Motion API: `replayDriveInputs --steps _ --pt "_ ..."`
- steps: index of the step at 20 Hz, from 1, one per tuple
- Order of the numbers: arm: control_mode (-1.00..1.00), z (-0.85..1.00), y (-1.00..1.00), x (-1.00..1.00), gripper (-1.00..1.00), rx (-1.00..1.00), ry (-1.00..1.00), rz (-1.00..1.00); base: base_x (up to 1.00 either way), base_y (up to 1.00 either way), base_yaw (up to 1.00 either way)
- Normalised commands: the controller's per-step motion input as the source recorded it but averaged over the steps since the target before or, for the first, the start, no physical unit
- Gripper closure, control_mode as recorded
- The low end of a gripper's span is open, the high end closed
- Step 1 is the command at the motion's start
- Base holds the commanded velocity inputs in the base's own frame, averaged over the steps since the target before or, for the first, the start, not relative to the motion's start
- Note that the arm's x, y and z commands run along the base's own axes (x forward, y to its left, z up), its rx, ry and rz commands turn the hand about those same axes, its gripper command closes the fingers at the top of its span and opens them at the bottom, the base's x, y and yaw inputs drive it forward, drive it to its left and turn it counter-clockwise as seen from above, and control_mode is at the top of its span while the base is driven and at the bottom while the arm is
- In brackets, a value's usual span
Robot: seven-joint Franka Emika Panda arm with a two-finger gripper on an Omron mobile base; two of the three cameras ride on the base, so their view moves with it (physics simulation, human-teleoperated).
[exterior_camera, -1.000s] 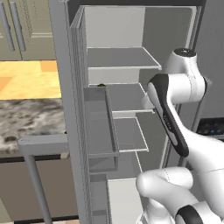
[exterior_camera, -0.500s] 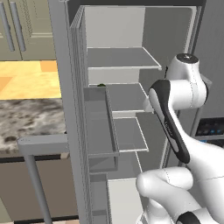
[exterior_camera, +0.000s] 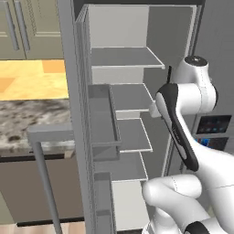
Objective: Retrieve the butter from the fridge and place it on a plate on the dining table. Then retrieve the butter knife by the fridge and place it near the plate.
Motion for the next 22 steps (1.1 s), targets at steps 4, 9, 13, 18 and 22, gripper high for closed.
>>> replayDriveInputs --steps 4,9,13,18,22 --pt "1.0 0.0 0.0 0.0 1.0 0.0 0.0 0.0 -0.68 -0.38 -0.03" --pt "1.0 0.0 0.0 0.0 1.0 0.0 0.0 0.0 -0.6 -0.58 -0.05" --pt "1.0 0.0 0.0 0.0 1.0 0.0 0.0 0.0 -0.52 -0.49 -0.04" --pt "1.0 0.0 0.0 0.0 1.0 0.0 0.0 0.0 -0.28 -0.18 0.0" --pt "1.0 0.0 0.0 0.0 1.0 0.0 0.0 0.0 0.0 -0.28 0.3"
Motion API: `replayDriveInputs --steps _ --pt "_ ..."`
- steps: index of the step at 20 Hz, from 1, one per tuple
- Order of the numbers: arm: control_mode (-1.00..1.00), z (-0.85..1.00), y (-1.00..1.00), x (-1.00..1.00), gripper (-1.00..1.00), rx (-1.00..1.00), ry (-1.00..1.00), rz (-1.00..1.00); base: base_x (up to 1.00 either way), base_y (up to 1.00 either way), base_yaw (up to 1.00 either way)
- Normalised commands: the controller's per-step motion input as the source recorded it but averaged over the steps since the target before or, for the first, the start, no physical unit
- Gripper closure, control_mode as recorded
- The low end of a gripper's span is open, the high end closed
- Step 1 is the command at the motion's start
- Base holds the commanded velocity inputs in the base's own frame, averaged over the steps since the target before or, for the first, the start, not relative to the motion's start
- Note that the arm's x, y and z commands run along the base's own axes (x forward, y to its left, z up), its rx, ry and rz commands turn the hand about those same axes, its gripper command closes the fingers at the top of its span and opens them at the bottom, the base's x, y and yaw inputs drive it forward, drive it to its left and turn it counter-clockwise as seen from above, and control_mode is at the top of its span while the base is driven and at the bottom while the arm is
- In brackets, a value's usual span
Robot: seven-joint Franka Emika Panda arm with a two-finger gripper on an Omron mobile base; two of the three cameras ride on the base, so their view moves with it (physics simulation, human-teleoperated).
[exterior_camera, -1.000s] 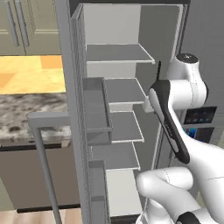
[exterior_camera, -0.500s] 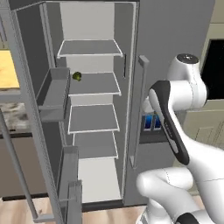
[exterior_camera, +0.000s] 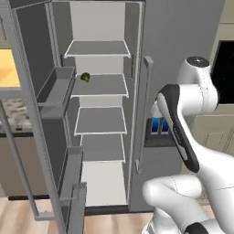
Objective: Retrieve the butter from the fridge and place it on a plate on the dining table. Then retrieve the butter knife by the fridge and place it near the plate.
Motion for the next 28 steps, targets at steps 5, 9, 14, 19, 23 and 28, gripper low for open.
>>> replayDriveInputs --steps 5,9,14,19,23,28 --pt "1.0 0.0 0.0 0.0 1.0 0.0 0.0 0.0 -0.28 -0.39 0.52" --pt "1.0 0.0 0.0 0.0 1.0 0.0 0.0 0.0 -0.75 -0.29 0.59" --pt "1.0 0.0 0.0 0.0 1.0 0.0 0.0 0.0 -0.86 -0.06 0.63" --pt "1.0 0.0 0.0 0.0 1.0 0.0 0.0 0.0 -0.24 0.1 0.79" --pt "1.0 0.0 0.0 0.0 1.0 0.0 0.0 0.0 -0.14 0.0 0.87" --pt "1.0 0.0 0.0 0.0 1.0 0.0 0.0 0.0 -0.24 0.0 0.8"
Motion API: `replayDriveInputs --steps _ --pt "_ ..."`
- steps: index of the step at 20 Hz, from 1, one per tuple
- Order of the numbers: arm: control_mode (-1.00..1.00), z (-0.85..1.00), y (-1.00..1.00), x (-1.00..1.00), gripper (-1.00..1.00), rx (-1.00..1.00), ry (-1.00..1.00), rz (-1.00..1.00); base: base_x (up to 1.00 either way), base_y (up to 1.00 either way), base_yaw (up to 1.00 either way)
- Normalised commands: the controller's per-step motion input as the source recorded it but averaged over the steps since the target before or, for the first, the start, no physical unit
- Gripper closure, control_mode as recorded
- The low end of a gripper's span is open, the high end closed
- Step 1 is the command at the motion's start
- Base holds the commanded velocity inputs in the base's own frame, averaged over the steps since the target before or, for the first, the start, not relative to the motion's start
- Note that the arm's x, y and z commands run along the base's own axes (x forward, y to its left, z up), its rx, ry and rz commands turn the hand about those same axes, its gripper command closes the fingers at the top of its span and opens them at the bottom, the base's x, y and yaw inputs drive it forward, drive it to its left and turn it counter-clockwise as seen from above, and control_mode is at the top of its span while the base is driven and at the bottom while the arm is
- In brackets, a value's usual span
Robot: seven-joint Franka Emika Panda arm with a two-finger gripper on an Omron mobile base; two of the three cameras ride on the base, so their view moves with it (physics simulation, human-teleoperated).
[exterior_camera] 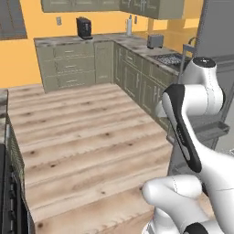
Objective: Retrieve the butter from the fridge and place it on a plate on the dining table. Then retrieve the butter knife by the fridge and place it near the plate.
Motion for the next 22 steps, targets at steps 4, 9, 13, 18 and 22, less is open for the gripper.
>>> replayDriveInputs --steps 4,9,13,18,22 --pt "1.0 0.0 0.0 0.0 1.0 0.0 0.0 0.0 -0.17 0.24 0.6" --pt "1.0 0.0 0.0 0.0 1.0 0.0 0.0 0.0 -0.08 0.34 0.16" --pt "1.0 0.0 0.0 0.0 1.0 0.0 0.0 0.0 0.04 0.37 -0.16" --pt "1.0 0.0 0.0 0.0 1.0 0.0 0.0 0.0 0.31 0.36 -0.27" --pt "1.0 0.0 0.0 0.0 1.0 0.0 0.0 0.0 0.42 0.4 -0.26"
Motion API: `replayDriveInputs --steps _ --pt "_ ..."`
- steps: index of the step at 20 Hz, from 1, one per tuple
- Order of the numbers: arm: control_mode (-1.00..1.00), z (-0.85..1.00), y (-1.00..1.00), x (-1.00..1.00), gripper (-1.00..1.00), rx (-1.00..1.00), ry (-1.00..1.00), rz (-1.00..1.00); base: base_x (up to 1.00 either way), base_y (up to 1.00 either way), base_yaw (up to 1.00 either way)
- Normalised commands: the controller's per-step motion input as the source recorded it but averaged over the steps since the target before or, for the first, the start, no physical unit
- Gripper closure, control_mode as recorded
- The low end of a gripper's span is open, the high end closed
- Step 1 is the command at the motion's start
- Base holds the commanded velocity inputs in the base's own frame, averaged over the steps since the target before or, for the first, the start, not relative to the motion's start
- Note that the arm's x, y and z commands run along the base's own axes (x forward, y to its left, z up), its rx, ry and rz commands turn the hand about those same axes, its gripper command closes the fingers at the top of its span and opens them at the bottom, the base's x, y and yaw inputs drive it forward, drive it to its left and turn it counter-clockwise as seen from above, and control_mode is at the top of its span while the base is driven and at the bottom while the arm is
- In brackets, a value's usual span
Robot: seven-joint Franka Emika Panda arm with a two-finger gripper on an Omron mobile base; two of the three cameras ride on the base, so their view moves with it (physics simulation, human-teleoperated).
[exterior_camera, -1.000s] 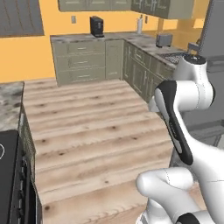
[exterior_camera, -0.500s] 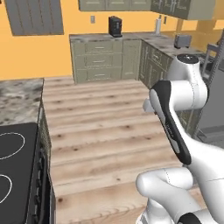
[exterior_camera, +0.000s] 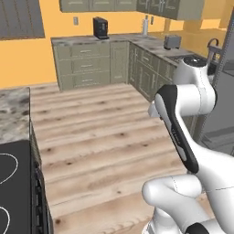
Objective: Retrieve the butter from the fridge and place it on a plate on the dining table. Then retrieve the butter knife by the fridge and place it near the plate.
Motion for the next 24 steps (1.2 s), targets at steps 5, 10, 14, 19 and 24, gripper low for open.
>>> replayDriveInputs --steps 5,10,14,19,24 --pt "1.0 0.0 0.0 0.0 1.0 0.0 0.0 0.0 0.43 0.14 -0.02" --pt "1.0 0.0 0.0 0.0 1.0 0.0 0.0 0.0 0.67 0.27 0.0" --pt "1.0 0.0 0.0 0.0 1.0 0.0 0.0 0.0 1.0 0.5 0.0" --pt "1.0 0.0 0.0 0.0 1.0 0.0 0.0 0.0 1.0 0.58 -0.01" --pt "1.0 0.0 0.0 0.0 1.0 0.0 0.0 0.0 1.0 0.5 -0.08"
